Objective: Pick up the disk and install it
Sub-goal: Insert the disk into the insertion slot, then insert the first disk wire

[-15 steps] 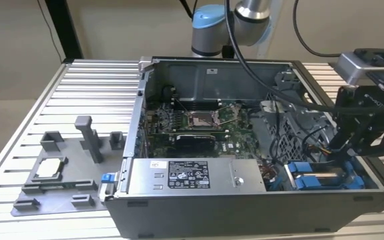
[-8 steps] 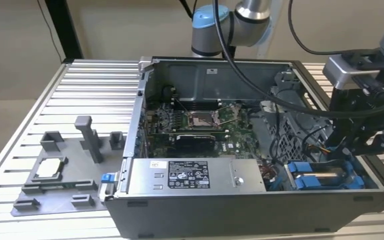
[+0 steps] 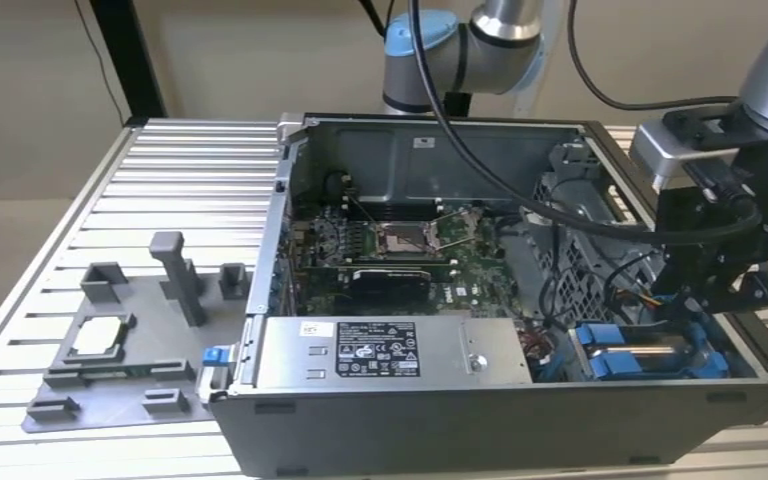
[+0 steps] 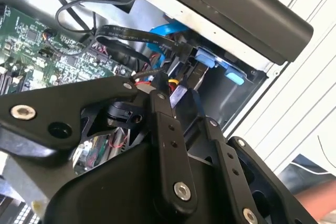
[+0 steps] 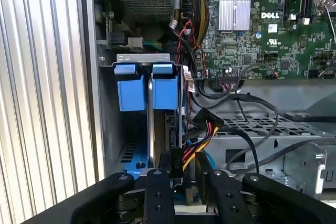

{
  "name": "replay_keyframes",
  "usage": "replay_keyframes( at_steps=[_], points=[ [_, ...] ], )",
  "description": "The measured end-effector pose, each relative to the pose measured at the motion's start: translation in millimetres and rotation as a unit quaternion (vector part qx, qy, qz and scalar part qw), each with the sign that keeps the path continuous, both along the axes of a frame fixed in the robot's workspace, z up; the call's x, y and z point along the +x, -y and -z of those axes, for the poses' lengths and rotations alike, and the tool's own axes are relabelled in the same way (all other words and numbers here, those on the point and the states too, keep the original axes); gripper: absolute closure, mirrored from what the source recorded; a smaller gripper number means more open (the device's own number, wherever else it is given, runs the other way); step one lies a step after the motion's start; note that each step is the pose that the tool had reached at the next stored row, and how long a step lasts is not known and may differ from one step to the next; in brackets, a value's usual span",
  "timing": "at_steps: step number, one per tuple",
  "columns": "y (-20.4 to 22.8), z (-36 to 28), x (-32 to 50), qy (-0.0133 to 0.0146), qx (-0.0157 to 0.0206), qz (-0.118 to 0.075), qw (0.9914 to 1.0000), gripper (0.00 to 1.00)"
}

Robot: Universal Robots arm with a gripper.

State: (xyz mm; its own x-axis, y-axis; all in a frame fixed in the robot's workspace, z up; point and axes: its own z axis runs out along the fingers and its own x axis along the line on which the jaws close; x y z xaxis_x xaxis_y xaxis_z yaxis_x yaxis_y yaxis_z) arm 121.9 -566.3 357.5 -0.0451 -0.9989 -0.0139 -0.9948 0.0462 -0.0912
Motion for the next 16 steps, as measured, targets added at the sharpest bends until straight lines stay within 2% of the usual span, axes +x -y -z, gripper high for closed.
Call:
replay_keyframes(
  at_steps=[2, 8, 11, 12, 14, 16],
  points=[
    [0.3, 0.4, -1.8, 0.0020, 0.0001, 0.000, 1.00000, 0.00],
    [0.3, 2.5, -6.1, 0.0031, -0.0001, 0.000, 1.00000, 0.00],
    [0.4, 3.9, -6.4, 0.0052, 0.0000, -0.002, 0.99999, 0.00],
    [0.4, 4.3, -6.4, 0.0065, 0.0000, -0.002, 0.99998, 1.00],
    [0.4, 5.2, -6.4, 0.0084, 0.0000, -0.003, 0.99996, 1.00],
    [0.4, 6.0, -6.3, 0.0090, -0.0003, -0.004, 0.99995, 1.00]
  ],
)
